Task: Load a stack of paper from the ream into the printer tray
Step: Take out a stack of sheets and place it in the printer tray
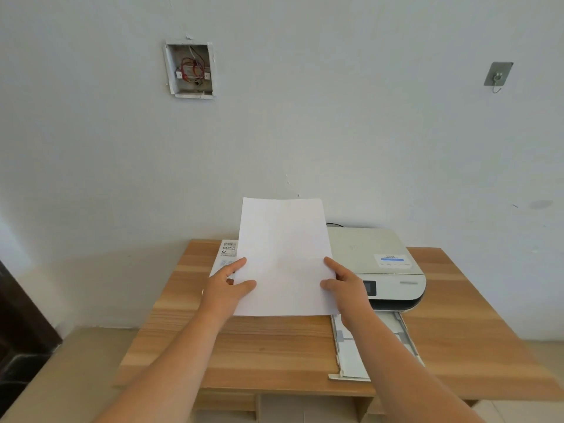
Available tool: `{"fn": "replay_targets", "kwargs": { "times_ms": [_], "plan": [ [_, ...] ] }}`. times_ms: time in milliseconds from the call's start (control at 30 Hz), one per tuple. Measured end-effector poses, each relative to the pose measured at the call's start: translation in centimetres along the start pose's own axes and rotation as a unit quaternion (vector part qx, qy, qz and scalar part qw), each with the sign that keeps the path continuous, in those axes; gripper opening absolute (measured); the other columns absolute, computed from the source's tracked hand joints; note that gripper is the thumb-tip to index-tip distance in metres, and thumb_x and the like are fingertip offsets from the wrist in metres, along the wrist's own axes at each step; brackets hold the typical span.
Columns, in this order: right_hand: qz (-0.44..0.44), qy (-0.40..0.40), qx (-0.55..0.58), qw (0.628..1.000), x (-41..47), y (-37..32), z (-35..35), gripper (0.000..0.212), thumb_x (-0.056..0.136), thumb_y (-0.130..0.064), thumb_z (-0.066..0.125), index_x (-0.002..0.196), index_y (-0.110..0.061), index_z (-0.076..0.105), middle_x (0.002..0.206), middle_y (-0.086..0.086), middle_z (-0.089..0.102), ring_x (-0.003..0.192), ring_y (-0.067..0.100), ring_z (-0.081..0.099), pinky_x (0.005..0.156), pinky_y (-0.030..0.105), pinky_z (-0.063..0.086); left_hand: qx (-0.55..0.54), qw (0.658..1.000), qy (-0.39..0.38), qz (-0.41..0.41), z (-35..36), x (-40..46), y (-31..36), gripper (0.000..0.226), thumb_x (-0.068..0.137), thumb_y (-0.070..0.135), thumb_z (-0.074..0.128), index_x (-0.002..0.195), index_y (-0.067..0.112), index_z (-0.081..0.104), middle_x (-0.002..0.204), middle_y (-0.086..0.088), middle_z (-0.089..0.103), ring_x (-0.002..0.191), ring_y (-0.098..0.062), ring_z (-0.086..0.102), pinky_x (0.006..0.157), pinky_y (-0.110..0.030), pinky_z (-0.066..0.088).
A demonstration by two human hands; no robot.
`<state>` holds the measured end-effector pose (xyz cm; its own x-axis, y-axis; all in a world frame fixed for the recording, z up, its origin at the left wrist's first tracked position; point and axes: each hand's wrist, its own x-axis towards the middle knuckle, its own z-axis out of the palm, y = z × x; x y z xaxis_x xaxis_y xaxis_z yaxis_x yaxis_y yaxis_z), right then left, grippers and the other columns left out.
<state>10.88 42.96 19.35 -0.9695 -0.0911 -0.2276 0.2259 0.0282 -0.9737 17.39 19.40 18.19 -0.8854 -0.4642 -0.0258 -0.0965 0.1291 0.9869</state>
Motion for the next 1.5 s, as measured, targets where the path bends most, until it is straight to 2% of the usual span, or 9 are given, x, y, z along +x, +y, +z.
{"fn": "replay_targets", "kwargs": {
  "times_ms": [133,333,500,633,933,1067,1233,1333,1500],
  "plan": [
    [0.009,0.015,0.001,1.0,0.4,0.6,-3.8,0.052,0.086,0.004,0.056,0.129,-0.026,0.059,0.098,-0.012,0.058,0.08,0.009,0.057,0.058,0.017,0.044,-0.003,1.0,-0.014,-0.004,3.7,-1.0,0.0,0.054,0.076,0.012,0.078,0.124,0.032,0.061,0.127,0.008,0.047,0.108,-0.013,0.046,0.074,-0.019,0.041],
    [0.019,0.033,0.015,0.999,1.4,1.5,-8.5,0.053,0.083,0.003,0.058,0.127,-0.027,0.061,0.122,0.001,0.058,0.1,0.022,0.058,0.085,0.031,0.05,0.01,0.999,-0.033,-0.007,8.6,-1.3,0.2,0.055,0.075,0.014,0.078,0.124,0.034,0.06,0.129,0.01,0.046,0.112,-0.014,0.046,0.088,-0.026,0.04],
    [0.025,0.051,0.032,0.998,3.1,1.6,-10.9,0.053,0.083,0.004,0.057,0.127,-0.026,0.062,0.123,-0.003,0.056,0.105,0.022,0.056,0.091,0.034,0.05,-0.006,0.998,-0.066,-0.008,11.7,-0.3,0.6,0.055,0.078,0.009,0.075,0.127,0.028,0.059,0.117,0.012,0.049,0.111,-0.01,0.046,0.072,-0.011,0.04],
    [0.033,0.072,0.041,0.996,4.7,1.4,-12.2,0.054,0.081,0.004,0.059,0.123,-0.03,0.064,0.127,-0.002,0.057,0.112,0.023,0.056,0.094,0.033,0.048,-0.034,0.995,-0.093,-0.022,13.6,1.7,0.6,0.054,0.078,0.006,0.075,0.124,0.028,0.06,0.104,0.016,0.056,0.094,0.001,0.055,0.06,-0.008,0.045],
    [0.031,0.097,0.051,0.993,7.8,1.4,-13.2,0.053,0.079,0.006,0.059,0.117,-0.03,0.067,0.131,-0.001,0.055,0.115,0.024,0.055,0.101,0.04,0.047,-0.057,0.99,-0.126,-0.034,16.0,4.7,0.0,0.054,0.078,0.005,0.075,0.123,0.029,0.059,0.113,0.005,0.06,0.105,-0.013,0.06,0.073,-0.021,0.052],
    [0.044,0.086,0.053,0.994,8.6,2.0,-13.8,0.053,0.081,0.006,0.058,0.122,-0.027,0.064,0.129,-0.002,0.055,0.113,0.022,0.056,0.094,0.034,0.049,-0.04,0.991,-0.123,-0.038,16.7,5.2,-0.7,0.053,0.079,0.004,0.074,0.124,0.027,0.059,0.113,0.006,0.059,0.106,-0.012,0.056,0.067,-0.013,0.049],
    [0.051,0.06,0.065,0.995,10.6,2.6,-15.6,0.052,0.079,0.006,0.06,0.111,-0.034,0.067,0.125,-0.003,0.061,0.111,0.021,0.06,0.1,0.042,0.048,-0.003,0.995,-0.086,-0.044,18.6,5.4,-1.2,0.05,0.073,0.015,0.081,0.106,0.048,0.062,0.105,-0.002,0.059,0.093,-0.022,0.061,0.084,-0.041,0.056],
    [0.06,0.039,0.064,0.995,11.4,2.8,-17.3,0.051,0.078,0.005,0.061,0.108,-0.036,0.067,0.122,-0.001,0.064,0.109,0.024,0.062,0.099,0.044,0.049,0.008,0.997,-0.066,-0.043,20.2,4.7,-1.1,0.052,0.075,0.016,0.08,0.114,0.043,0.06,0.109,0.0,0.063,0.094,-0.016,0.062,0.075,-0.03,0.055],
    [0.064,0.007,0.051,0.997,12.7,2.6,-20.8,0.054,0.081,0.005,0.059,0.125,-0.027,0.061,0.121,0.0,0.064,0.104,0.023,0.064,0.093,0.039,0.052,0.005,0.998,-0.05,-0.047,23.7,3.3,-0.3,0.052,0.079,0.011,0.076,0.122,0.033,0.058,0.105,0.01,0.056,0.085,0.0,0.05,0.06,-0.011,0.042]
  ]
}}
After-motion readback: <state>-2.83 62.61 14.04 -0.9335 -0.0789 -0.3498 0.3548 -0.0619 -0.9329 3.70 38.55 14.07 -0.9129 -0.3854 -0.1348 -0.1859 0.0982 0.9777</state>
